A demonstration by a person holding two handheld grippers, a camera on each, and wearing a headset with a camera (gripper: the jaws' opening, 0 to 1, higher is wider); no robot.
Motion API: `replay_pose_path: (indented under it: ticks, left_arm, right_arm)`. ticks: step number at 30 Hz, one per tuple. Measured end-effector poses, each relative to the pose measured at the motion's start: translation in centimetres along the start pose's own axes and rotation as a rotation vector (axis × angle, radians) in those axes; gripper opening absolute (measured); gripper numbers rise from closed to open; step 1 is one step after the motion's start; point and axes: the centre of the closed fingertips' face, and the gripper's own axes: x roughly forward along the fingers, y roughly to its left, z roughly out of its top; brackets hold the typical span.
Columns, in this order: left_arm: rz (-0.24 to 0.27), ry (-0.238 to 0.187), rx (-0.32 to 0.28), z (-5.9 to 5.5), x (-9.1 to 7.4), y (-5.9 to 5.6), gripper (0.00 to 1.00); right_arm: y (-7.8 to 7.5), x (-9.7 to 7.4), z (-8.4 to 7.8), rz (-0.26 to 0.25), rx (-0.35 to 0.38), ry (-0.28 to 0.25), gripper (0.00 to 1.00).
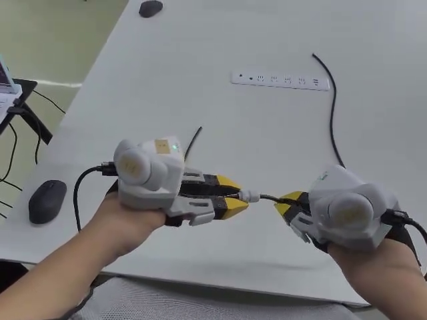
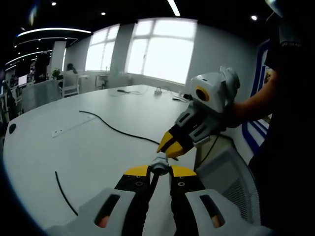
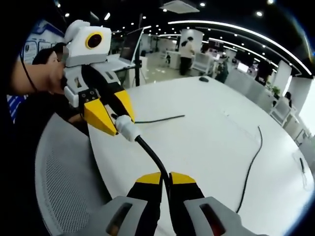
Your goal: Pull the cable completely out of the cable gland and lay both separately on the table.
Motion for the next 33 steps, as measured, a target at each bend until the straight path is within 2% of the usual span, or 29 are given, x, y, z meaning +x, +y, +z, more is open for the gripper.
replay_pose_path:
  ticks: [5,9,21,33]
  left_arm:
    - [0.003,-0.009,-0.005,0.1,-0.1,0.1,0.15]
    - [0.003,-0.013,-0.007,0.2,-0.2,0.1,0.15]
    - [0.003,-0.021,-0.016,0.2,-0.5,0.1,0.15]
    - [0.014,-0.015,-0.019,-0.1,-0.6,0.4,0.15]
  right_arm:
    - [-0.9,0.2,-1.3,-0.014,0.09,0.009,0.0]
    - [-1.3,0.5,-2.5,-0.01,0.195,0.014,0.0]
    - [-2.2,0.9,-5.6,-0.032,0.369,0.051,0.0]
    - [-1.9,1.0,-5.4,-0.033,0.333,0.043,0.0]
